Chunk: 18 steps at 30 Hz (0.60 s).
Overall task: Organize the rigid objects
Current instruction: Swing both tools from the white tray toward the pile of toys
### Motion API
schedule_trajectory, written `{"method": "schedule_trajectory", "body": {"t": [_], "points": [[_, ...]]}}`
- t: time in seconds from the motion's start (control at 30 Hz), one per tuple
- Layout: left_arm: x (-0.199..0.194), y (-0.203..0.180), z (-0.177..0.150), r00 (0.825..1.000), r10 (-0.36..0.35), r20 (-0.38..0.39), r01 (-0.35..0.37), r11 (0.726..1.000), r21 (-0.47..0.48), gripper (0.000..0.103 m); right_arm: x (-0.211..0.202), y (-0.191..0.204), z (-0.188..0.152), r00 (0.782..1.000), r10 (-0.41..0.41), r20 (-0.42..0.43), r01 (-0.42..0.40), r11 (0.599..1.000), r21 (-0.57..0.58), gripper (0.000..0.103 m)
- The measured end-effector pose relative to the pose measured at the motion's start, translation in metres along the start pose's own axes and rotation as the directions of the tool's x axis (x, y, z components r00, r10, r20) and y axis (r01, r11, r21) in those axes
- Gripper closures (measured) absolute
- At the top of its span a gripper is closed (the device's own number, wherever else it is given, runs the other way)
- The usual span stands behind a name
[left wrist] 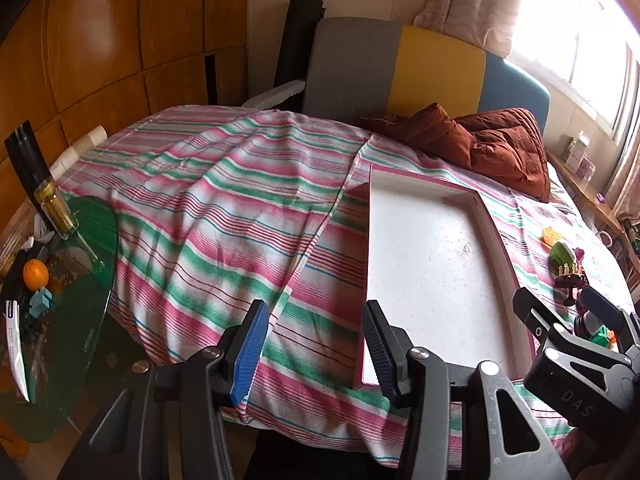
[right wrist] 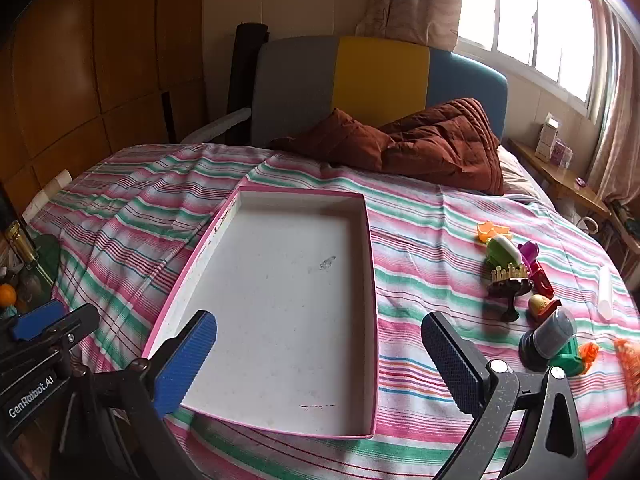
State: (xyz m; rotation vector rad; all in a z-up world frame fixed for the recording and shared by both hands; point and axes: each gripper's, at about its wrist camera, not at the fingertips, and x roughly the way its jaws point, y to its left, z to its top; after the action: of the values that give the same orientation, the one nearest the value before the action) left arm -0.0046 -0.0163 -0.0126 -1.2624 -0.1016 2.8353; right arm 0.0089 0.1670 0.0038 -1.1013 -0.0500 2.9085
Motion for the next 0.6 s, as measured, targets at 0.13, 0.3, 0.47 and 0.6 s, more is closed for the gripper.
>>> {"method": "schedule_trajectory", "body": {"t": [0.13, 0.3, 0.47, 0.6], "points": [[-0.0019, -0.0022, 0.0006, 1.0, -0.006, 0.007, 0.005, 1.0, 0.01, 0.054, -0.0022, 0.0002, 0.0016, 1.0, 0.0, 0.009, 0.0, 1.0, -0.004, 0.0], [-0.0031, -0.0046, 0.0001, 1.0, -0.017, 0.01, 0.017, 1.0, 0.021, 0.054, -0.0025, -0.0007, 0.0011, 1.0, 0.001, 0.012, -0.001, 1.0, -0.004, 0.0], [-0.0034, -0.006, -0.0029, 0.999, -0.047, 0.009, 0.047, 0.999, 0.027, 0.054, -0.0025, -0.0015, 0.0008, 1.0, 0.002, 0.013, -0.002, 1.0, -0.006, 0.0], [-0.0015, -0.0102, -0.0039, 0.999, -0.042, -0.001, 0.042, 0.998, 0.042, 0.054, -0.0007, -0.0047, -0.0001, 1.0, 0.002, 0.007, -0.002, 1.0, -0.002, 0.0]]}}
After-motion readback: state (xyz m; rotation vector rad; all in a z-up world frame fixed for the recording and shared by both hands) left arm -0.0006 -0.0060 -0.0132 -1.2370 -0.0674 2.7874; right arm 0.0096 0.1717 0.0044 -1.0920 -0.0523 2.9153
